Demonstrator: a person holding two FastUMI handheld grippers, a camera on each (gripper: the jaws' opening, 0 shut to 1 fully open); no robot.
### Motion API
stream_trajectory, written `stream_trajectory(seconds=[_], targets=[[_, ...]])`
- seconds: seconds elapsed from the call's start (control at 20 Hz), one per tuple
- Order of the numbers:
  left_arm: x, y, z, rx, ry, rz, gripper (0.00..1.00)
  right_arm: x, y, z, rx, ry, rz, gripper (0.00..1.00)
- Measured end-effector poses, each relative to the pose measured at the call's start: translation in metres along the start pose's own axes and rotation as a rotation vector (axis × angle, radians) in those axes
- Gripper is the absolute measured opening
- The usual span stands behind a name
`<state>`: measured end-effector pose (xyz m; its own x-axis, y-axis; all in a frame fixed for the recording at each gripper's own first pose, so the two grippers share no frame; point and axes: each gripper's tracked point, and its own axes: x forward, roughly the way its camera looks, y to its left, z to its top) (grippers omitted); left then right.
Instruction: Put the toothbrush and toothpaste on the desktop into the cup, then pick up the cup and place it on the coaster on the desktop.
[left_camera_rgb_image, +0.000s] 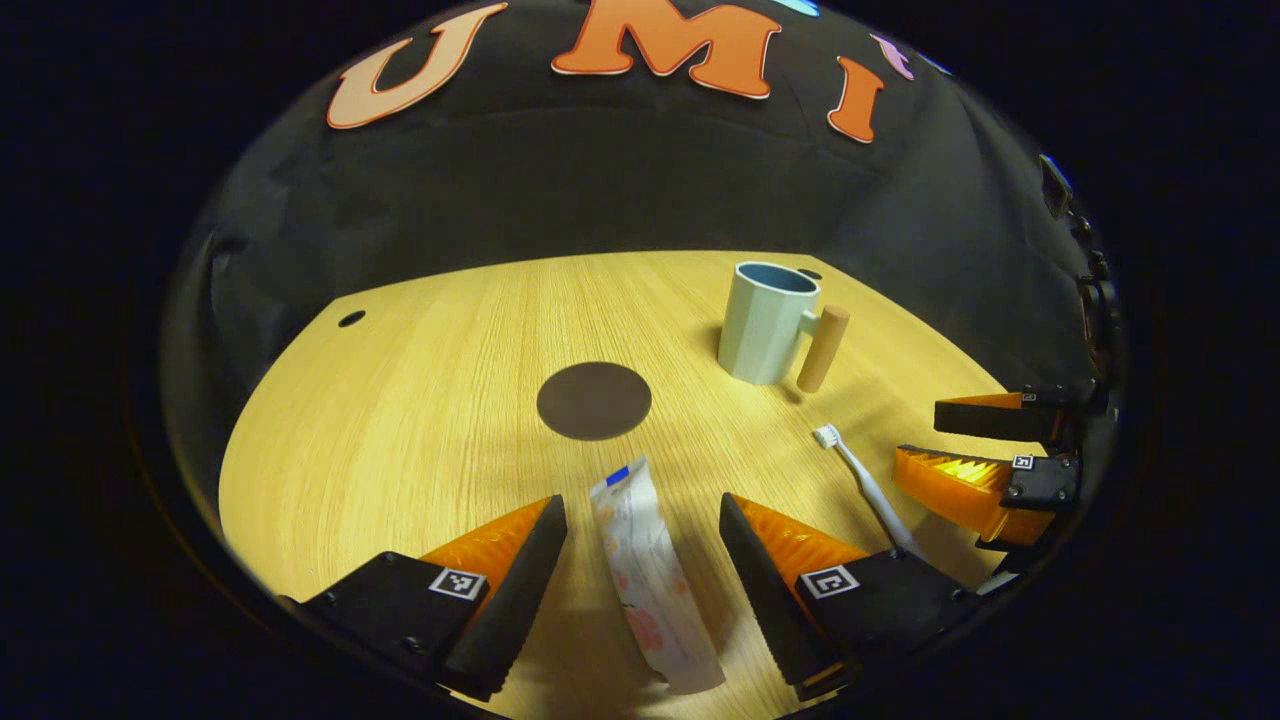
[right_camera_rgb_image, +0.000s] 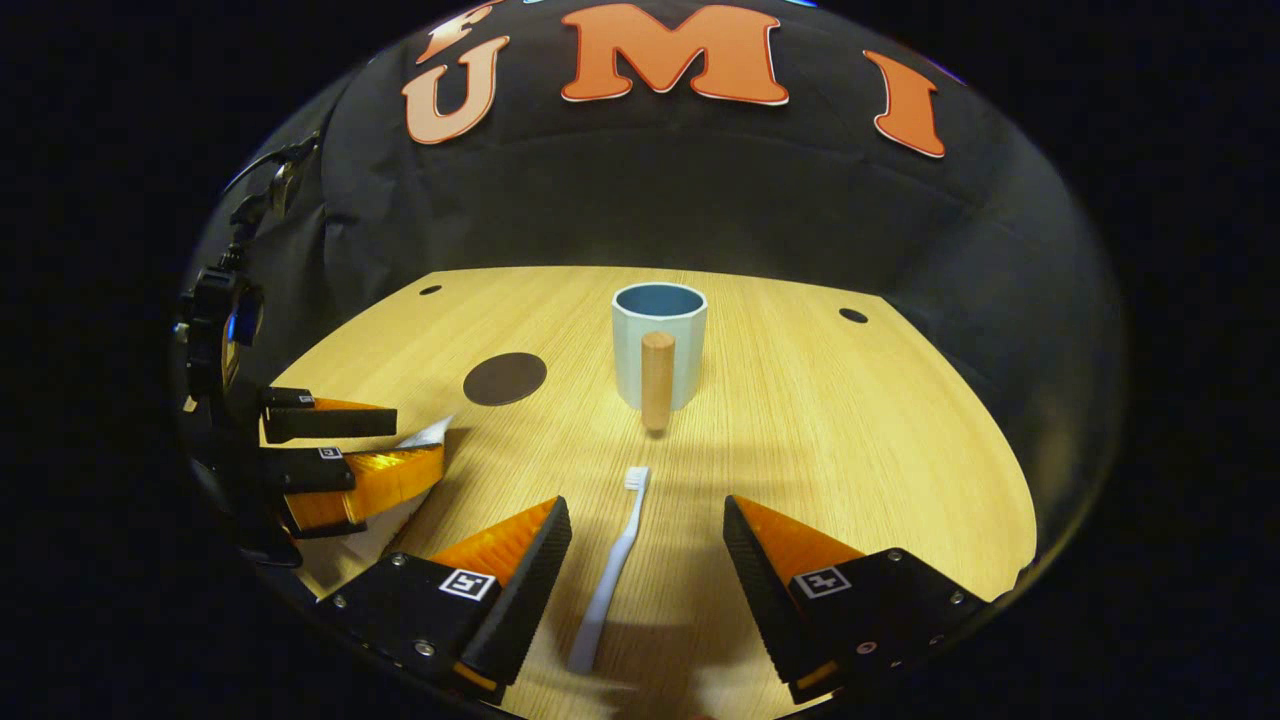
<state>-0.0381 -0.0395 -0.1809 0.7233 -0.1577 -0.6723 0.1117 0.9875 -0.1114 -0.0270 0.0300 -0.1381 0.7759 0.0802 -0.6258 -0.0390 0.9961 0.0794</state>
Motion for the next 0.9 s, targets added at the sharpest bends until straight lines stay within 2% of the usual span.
stream_trajectory(seconds=[0.25,0.35,0.45,0.6,0.65,0.75,0.8,0.9], targets=[[0.009,-0.005,-0.023,-0.014,0.075,-0.013,0.98,0.008,0.009,-0.018,0.001,0.056,0.019,0.91],[0.011,-0.006,-0.02,-0.002,0.064,-0.004,0.98,0.01,0.009,-0.022,-0.013,0.077,0.019,0.91],[0.012,-0.004,-0.023,0.001,0.071,0.008,0.9,0.013,0.01,-0.026,-0.025,0.093,0.014,0.91],[0.009,-0.003,-0.024,0.017,0.085,0.017,0.52,0.017,0.015,-0.031,-0.015,0.123,0.018,0.88],[0.011,-0.004,-0.024,0.013,0.084,0.021,0.52,0.019,0.015,-0.033,-0.014,0.134,0.016,0.88],[0.012,-0.005,-0.026,-0.01,0.087,0.012,0.24,0.021,0.015,-0.034,-0.021,0.143,0.014,0.88],[0.012,-0.005,-0.024,-0.028,0.083,0.006,0.25,0.021,0.016,-0.034,-0.025,0.147,0.013,0.85],[0.011,-0.004,-0.024,-0.06,0.082,-0.008,0.19,0.025,0.016,-0.039,-0.027,0.161,0.001,0.79]])
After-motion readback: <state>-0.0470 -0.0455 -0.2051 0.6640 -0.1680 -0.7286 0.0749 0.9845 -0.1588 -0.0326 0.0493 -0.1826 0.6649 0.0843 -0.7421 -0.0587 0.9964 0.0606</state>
